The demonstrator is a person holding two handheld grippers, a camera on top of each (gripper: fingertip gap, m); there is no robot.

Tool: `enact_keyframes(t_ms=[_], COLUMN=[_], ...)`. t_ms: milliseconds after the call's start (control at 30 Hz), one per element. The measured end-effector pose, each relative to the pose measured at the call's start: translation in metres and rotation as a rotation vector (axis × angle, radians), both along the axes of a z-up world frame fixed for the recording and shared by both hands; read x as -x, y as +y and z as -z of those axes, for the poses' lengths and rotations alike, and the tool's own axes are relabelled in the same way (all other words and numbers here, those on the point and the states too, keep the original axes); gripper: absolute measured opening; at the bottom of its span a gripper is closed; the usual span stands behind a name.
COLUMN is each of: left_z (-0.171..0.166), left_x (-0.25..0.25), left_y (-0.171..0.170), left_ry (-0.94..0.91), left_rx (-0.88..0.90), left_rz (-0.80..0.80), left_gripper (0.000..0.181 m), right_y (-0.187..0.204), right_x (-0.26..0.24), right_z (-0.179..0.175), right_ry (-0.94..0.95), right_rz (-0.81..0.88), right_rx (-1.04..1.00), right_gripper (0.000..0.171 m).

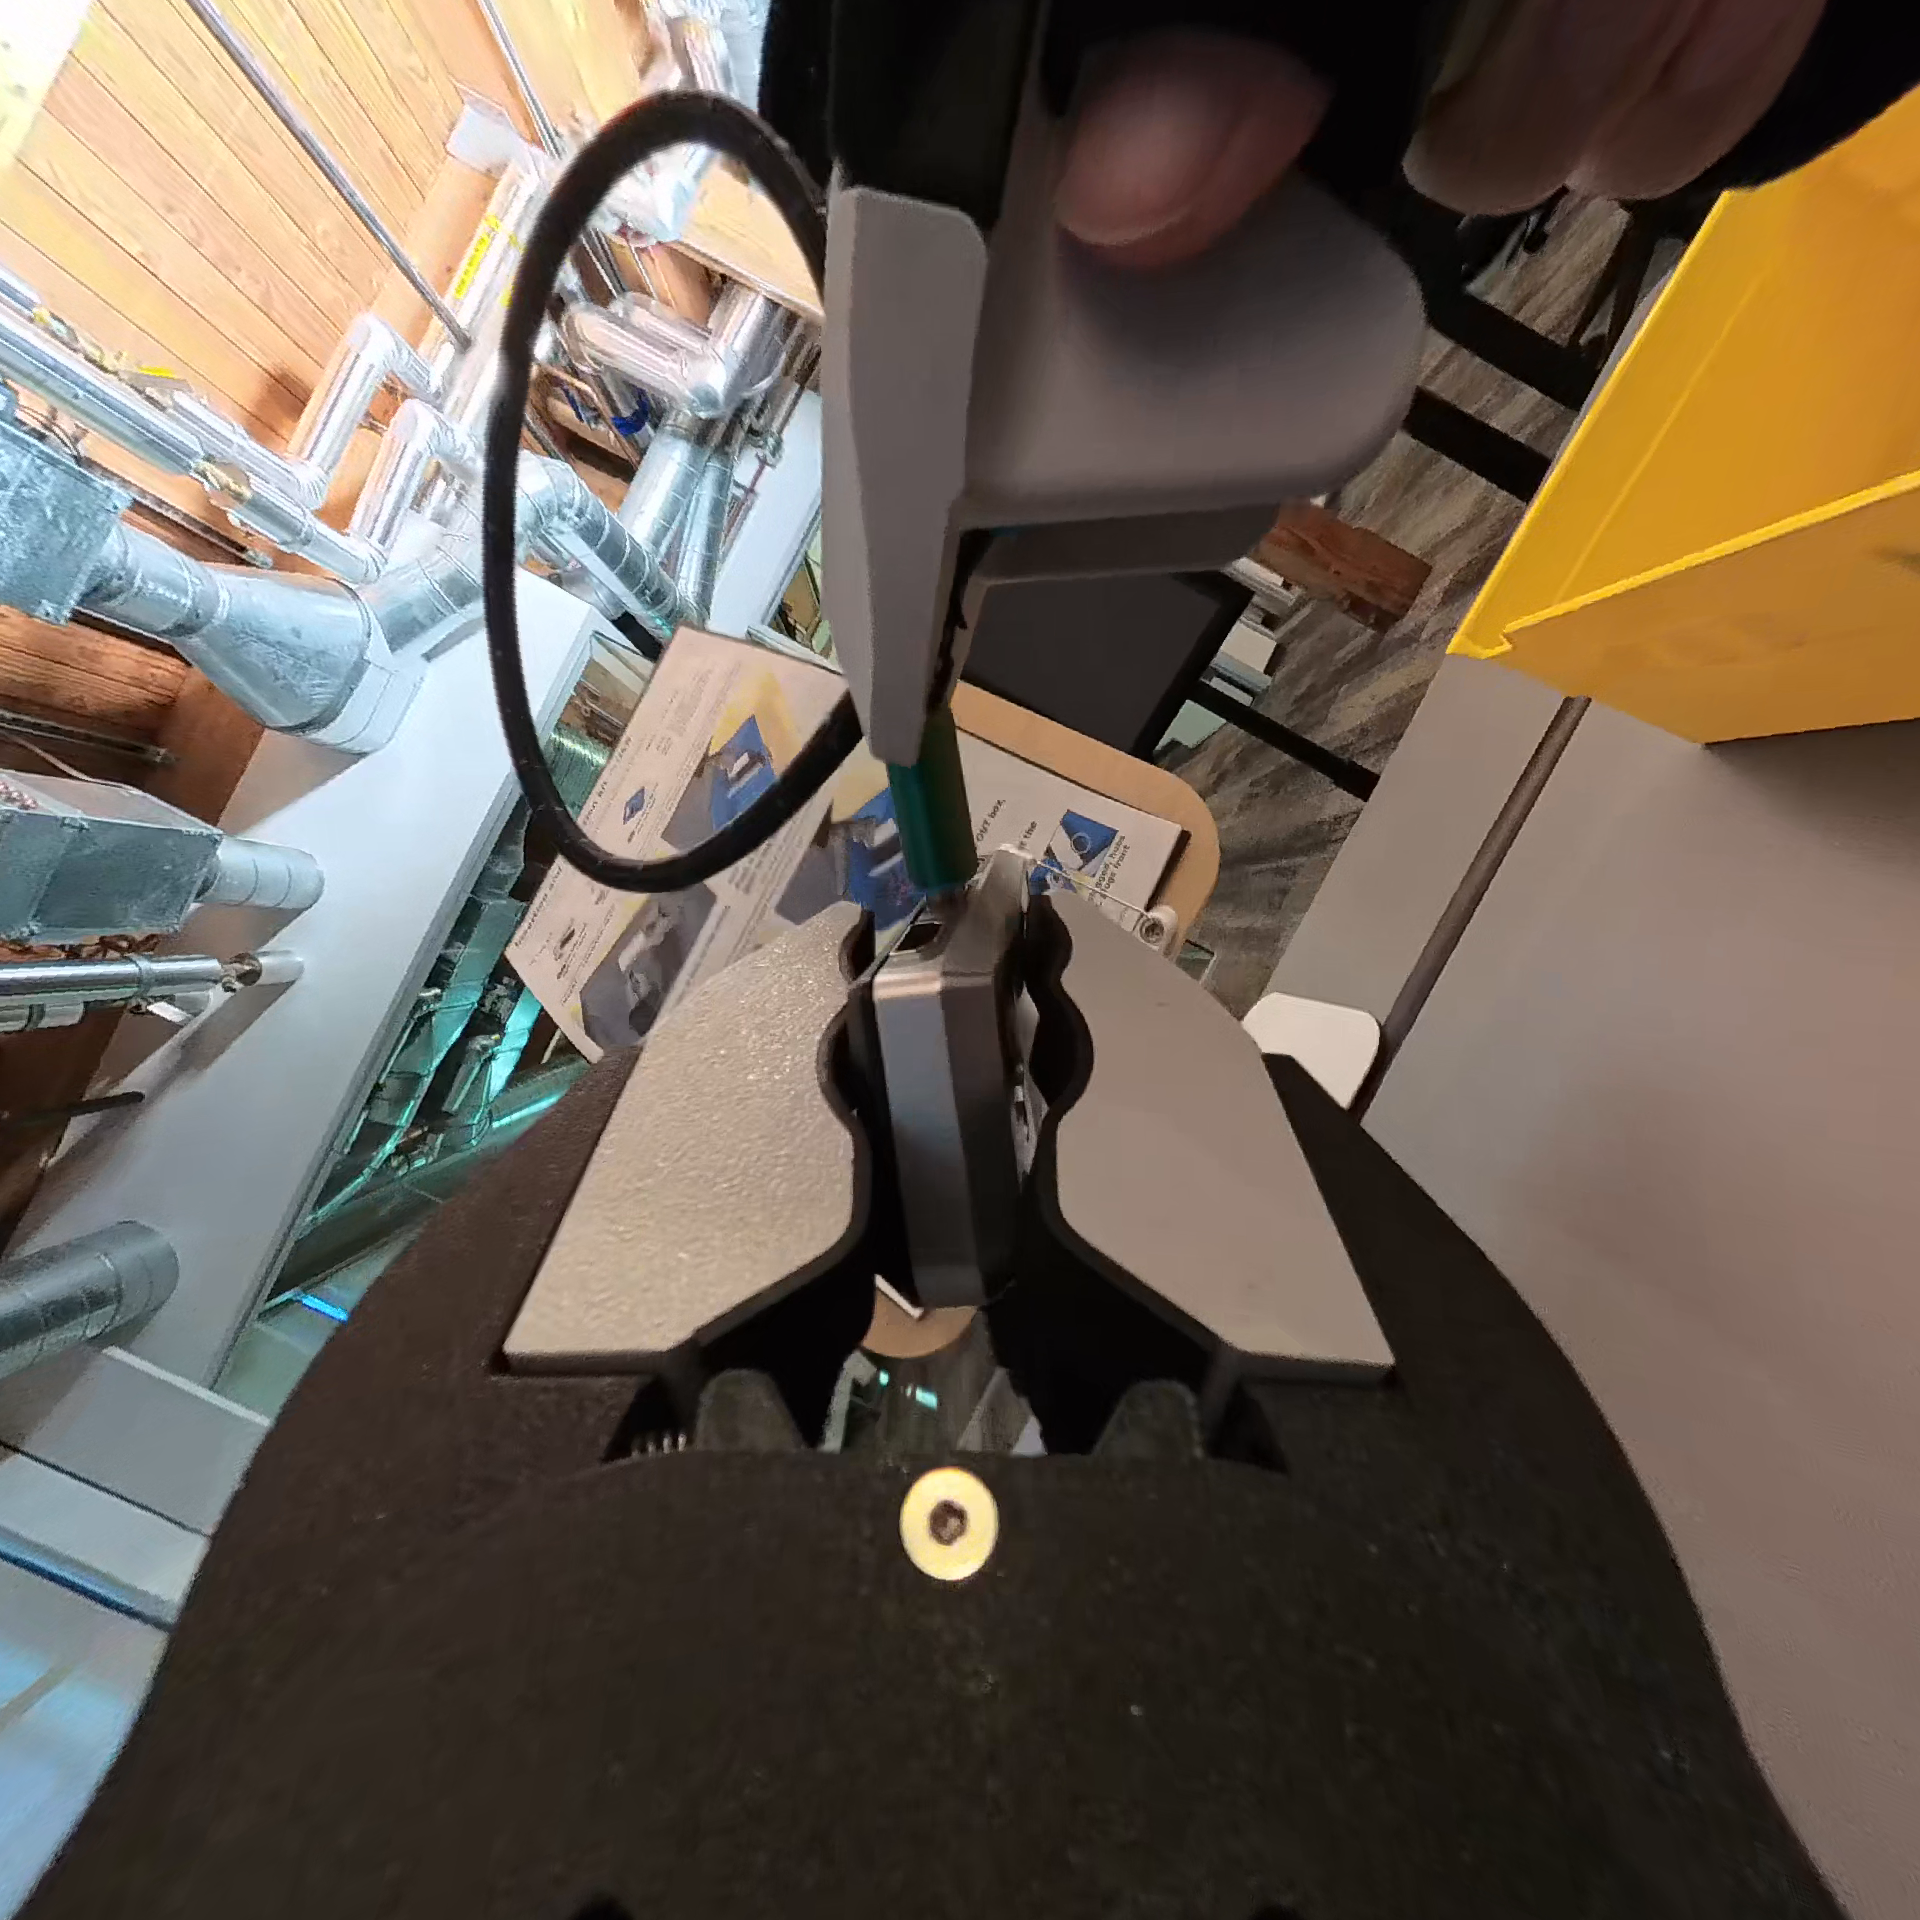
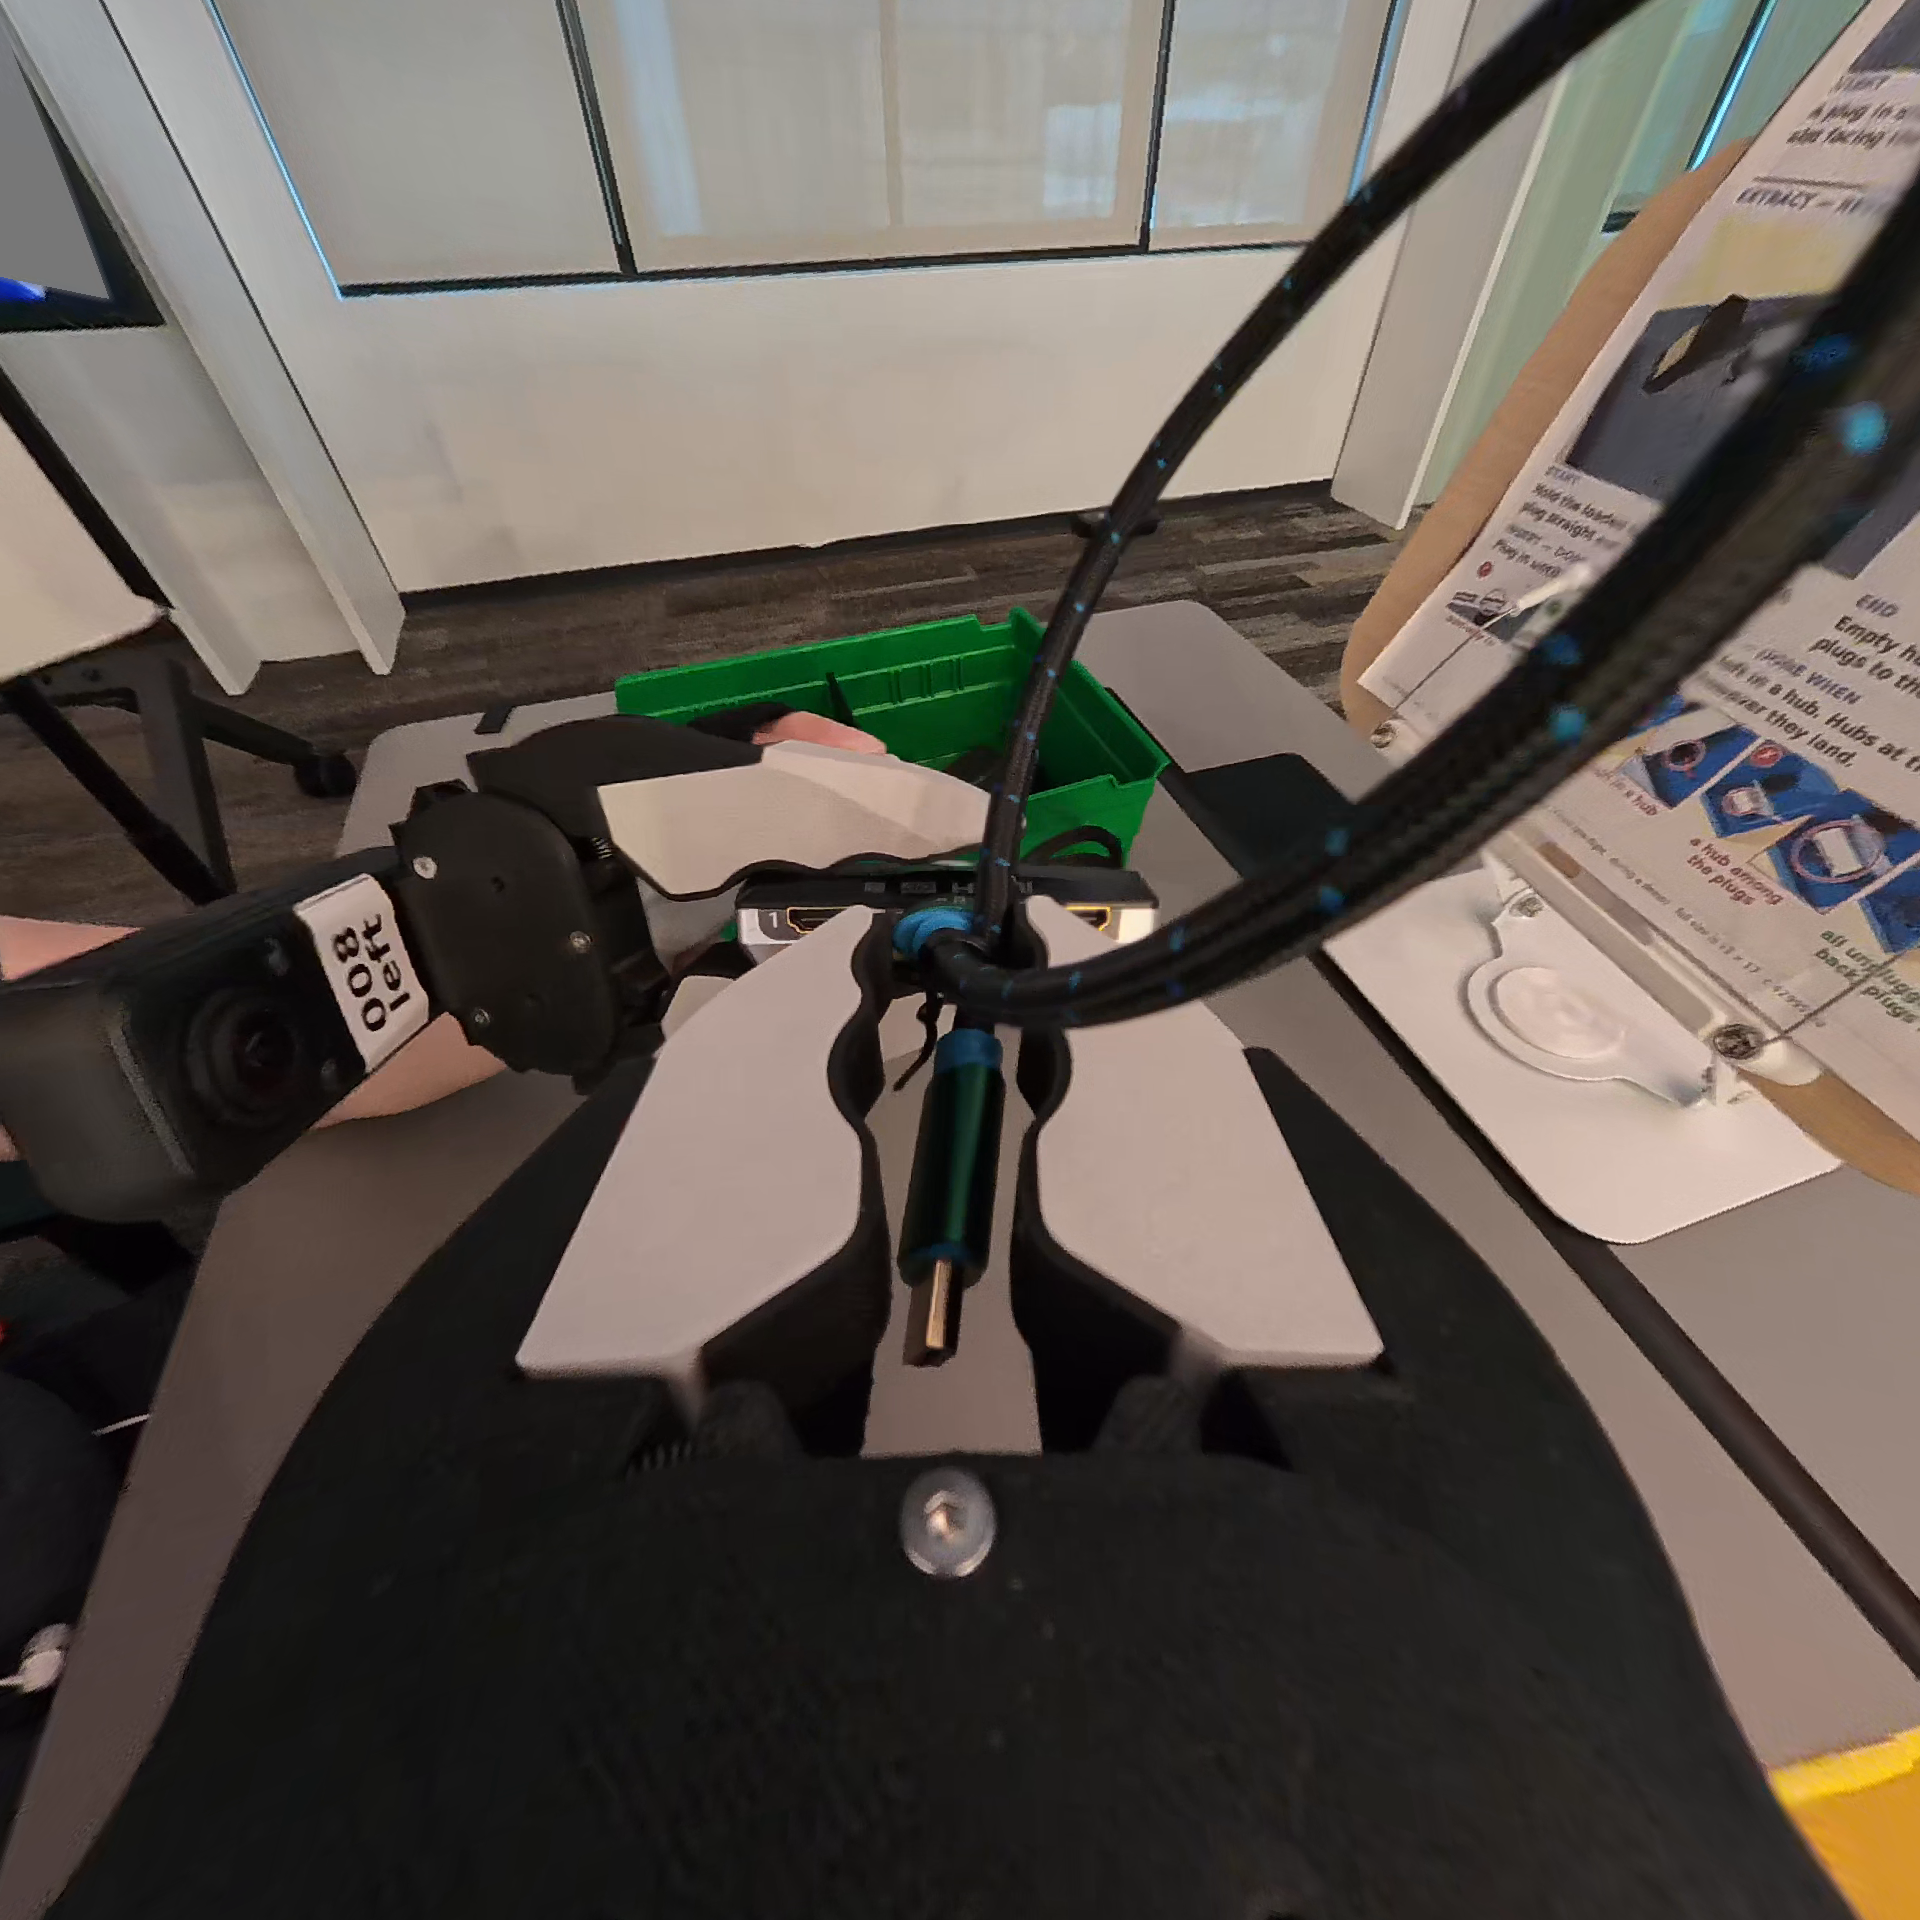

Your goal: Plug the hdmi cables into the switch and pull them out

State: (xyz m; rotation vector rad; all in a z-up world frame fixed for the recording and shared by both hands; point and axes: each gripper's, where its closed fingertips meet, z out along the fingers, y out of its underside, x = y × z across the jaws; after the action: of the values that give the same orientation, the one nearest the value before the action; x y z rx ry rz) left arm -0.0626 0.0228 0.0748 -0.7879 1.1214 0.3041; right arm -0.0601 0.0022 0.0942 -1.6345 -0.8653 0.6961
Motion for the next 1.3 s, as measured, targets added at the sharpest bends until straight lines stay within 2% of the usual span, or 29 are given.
enact_keyframes(t_ms=[167, 233, 300, 400, 500, 633, 667, 900, 1033, 1167, 1300], left_z=[-0.010, -0.015, -0.018, -0.018, -0.023, -0.021, -0.023, -0.019, -0.014, -0.015, -0.033], left_x=[0.006, 0.012, 0.013, 0.009, 0.005, 0.000, 0.001, 0.004, 0.000, 0.002, 0.022], left_y=[-0.004, -0.004, -0.011, -0.034, -0.055, -0.080, -0.082, -0.098, -0.105, -0.090, -0.075], left_ry=[-0.045, -0.080, -0.083, -0.039, -0.055, -0.034, -0.047, -0.027, -0.034, -0.064, -0.124], left_rx=[-0.014, 0.024, 0.057, 0.066, 0.077, 0.146, 0.154, 0.318, 0.418, 0.425, 0.422], left_rz=[0.042, 0.081, 0.170, 0.346, 0.459, 0.620, 0.639, 0.836, 0.925, 0.844, 0.792], left_gripper=[0.027, 0.026, 0.026, 0.027, 0.027, 0.026, 0.026, 0.026, 0.026, 0.026, 0.031], right_y=[-0.011, -0.020, -0.030, -0.026, -0.027, -0.029, -0.031, -0.055, -0.058, -0.042, -0.025], right_x=[-0.002, -0.014, -0.028, -0.047, -0.039, -0.017, -0.014, 0.011, 0.023, 0.019, 0.002], right_z=[-0.013, -0.017, -0.016, -0.020, -0.012, 0.002, 0.005, 0.015, 0.028, 0.034, 0.022], right_ry=[-0.086, -0.161, -0.248, -0.320, -0.306, -0.363, -0.387, -0.388, -0.413, -0.454, -0.440], right_rz=[-0.018, -0.030, -0.062, -0.023, -0.107, -0.167, -0.179, -0.327, -0.382, -0.326, -0.198], right_rx=[-0.168, -0.219, -0.280, -0.462, -0.632, -0.699, -0.712, -0.697, -0.636, -0.490, -0.495], right_gripper=[0.023, 0.030, 0.032, 0.036, 0.037, 0.038, 0.033, 0.032, 0.023, 0.022, 0.022])
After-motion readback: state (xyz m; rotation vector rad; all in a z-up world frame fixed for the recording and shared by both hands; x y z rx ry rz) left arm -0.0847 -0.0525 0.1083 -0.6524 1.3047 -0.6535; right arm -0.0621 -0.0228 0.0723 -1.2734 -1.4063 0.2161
